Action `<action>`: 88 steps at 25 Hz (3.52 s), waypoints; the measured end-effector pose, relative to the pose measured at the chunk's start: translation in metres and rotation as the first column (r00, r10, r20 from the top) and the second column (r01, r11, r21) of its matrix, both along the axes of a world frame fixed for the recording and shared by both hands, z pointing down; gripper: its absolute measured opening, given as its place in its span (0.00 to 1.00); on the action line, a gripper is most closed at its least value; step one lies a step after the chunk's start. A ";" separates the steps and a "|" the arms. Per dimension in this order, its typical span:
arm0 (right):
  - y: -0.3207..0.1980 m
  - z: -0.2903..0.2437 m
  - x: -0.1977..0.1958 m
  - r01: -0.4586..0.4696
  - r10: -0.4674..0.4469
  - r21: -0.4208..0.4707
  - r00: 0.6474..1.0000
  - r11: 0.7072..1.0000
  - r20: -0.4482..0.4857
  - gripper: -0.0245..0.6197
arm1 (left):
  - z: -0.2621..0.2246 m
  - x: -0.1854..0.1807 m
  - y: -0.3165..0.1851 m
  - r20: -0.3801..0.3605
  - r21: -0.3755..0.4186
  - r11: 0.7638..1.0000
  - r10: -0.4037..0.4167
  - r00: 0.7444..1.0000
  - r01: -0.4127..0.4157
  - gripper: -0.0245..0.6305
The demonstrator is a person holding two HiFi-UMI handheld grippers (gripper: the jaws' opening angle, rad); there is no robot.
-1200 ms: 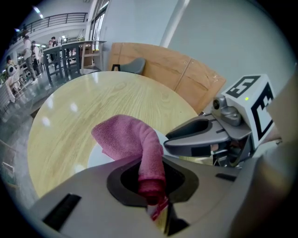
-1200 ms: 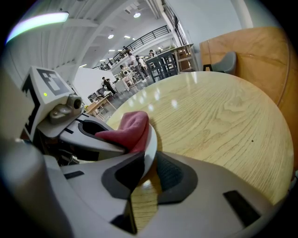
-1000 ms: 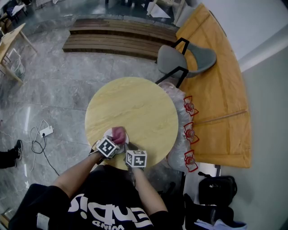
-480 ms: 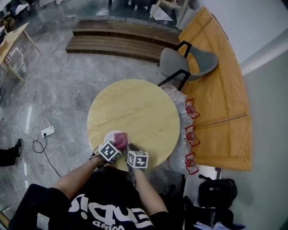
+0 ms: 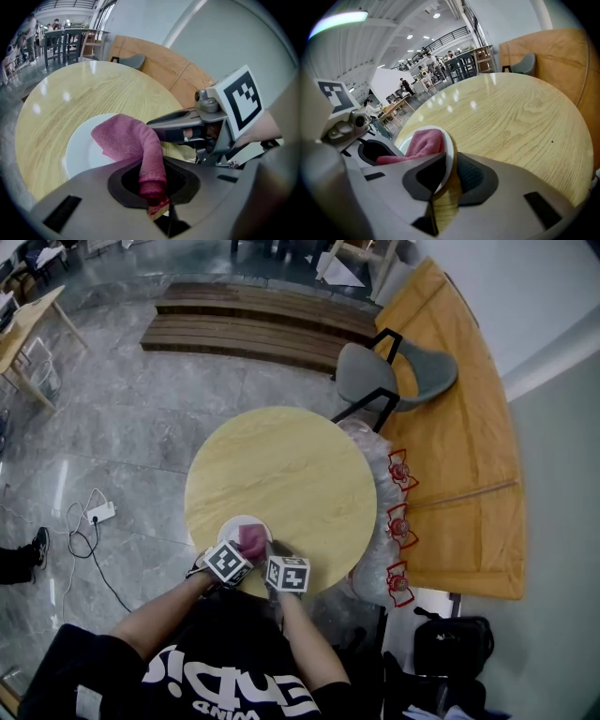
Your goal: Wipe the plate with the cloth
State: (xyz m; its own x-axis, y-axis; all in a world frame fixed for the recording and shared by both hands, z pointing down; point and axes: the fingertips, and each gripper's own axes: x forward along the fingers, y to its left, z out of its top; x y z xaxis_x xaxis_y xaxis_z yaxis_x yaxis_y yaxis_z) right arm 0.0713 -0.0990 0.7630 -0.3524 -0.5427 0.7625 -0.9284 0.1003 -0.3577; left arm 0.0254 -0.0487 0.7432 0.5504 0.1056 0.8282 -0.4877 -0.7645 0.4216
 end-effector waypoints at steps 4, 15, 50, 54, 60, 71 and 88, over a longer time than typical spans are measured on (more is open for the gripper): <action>0.001 0.000 0.000 0.001 -0.001 0.000 1.000 1.000 -0.006 0.17 | -0.002 -0.003 0.007 0.009 -0.012 1.000 0.008 1.000 -0.008 0.12; 0.000 -0.001 0.000 0.006 -0.006 0.002 1.000 1.000 -0.005 0.17 | 0.012 -0.039 0.018 0.106 -0.011 0.998 0.059 0.993 -0.058 0.12; 0.003 -0.001 -0.004 0.008 -0.008 -0.009 1.000 1.000 0.005 0.17 | 0.009 -0.089 -0.036 0.162 0.118 0.993 0.003 0.987 -0.022 0.12; 0.004 0.000 -0.004 -0.003 0.003 -0.007 1.000 1.000 0.008 0.17 | 0.013 -0.085 -0.032 0.165 0.080 0.997 -0.019 0.986 0.006 0.12; 0.003 0.000 -0.005 -0.021 0.021 -0.008 1.000 1.000 0.014 0.17 | 0.014 -0.072 -0.051 0.152 0.140 0.990 -0.009 0.988 -0.013 0.12; 0.004 -0.001 -0.003 -0.046 0.046 -0.005 0.999 0.999 0.006 0.17 | 0.012 -0.056 -0.058 0.153 0.156 0.988 -0.008 0.988 -0.016 0.12; -0.004 0.002 0.001 -0.084 0.084 -0.016 0.996 0.996 0.023 0.17 | 0.008 -0.006 -0.057 0.075 0.102 0.994 0.022 0.997 -0.030 0.12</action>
State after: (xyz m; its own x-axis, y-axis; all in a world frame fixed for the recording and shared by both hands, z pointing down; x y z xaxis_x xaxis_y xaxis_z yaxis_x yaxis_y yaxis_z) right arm 0.0726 -0.1030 0.7651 -0.3239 -0.5600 0.7625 -0.9246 0.0166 -0.3806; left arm 0.0196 -0.1057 0.7514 0.4852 0.0311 0.8738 -0.4943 -0.8146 0.3034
